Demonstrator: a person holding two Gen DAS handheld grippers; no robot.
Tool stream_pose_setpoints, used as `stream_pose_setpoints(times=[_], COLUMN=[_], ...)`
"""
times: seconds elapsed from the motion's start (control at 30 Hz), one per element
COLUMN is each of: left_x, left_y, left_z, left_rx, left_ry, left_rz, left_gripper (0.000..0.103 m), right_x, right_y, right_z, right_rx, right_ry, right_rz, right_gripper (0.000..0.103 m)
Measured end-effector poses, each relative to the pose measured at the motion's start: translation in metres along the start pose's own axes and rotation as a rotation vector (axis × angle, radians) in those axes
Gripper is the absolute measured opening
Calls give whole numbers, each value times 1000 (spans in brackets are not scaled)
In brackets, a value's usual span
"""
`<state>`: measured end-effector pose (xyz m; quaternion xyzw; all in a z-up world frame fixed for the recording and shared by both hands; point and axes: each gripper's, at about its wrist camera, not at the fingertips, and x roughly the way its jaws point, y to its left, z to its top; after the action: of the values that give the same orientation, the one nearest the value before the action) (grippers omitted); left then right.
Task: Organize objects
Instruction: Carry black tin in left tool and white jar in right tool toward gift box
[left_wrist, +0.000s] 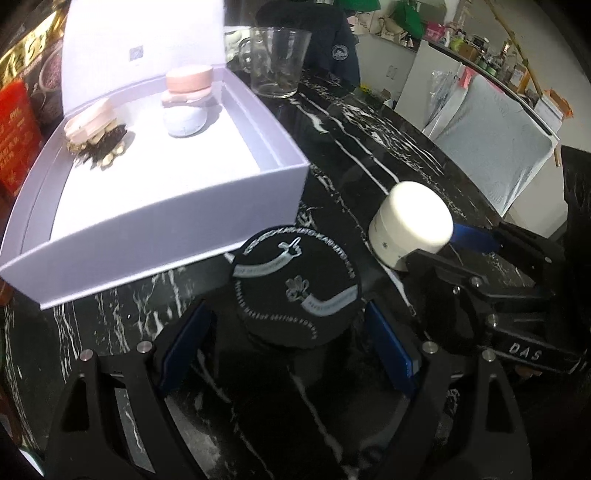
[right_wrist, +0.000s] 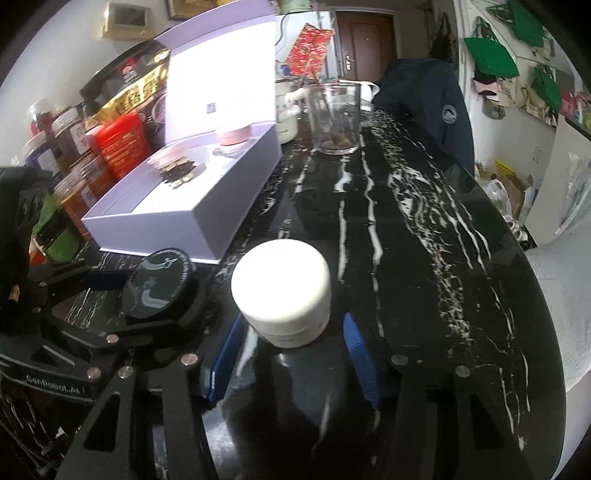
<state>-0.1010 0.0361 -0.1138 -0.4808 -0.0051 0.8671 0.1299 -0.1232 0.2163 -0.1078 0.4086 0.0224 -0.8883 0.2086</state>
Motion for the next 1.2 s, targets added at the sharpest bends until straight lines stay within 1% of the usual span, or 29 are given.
stream_pose_setpoints(times=[0.1,0.17,0.23,0.3,0.7,0.9,1.1,1.2], left_x=[2,3,6,8,13,15,18,17], left_y=[-6,-8,-7,-6,-4,-5,-9,-11], left_z=[1,1,3,5,13,16,15,14], left_rx=[19,23,18,17,40,62,99,101], left_ry=[-3,-3,1,-7,-4,-2,-5,-6], left_rz=[7,6,8,17,13,24,47,51], left_gripper=[85,81,72,68,68,68,68,67], right_x=[0,1,3,6,23,22,15,11], right_y=[-5,-6,-5,-3,2,1,-1,-2], right_z=[0,0,1,3,21,19,13,9], right_rx=[10,11,7,0,-27,-28,-26,-22], right_ry=[2,5,7,14,25,23,27,30], right_rz=[3,9,12,12,17,20,12,1], right_gripper=[58,58,59,59,61,58,58,57])
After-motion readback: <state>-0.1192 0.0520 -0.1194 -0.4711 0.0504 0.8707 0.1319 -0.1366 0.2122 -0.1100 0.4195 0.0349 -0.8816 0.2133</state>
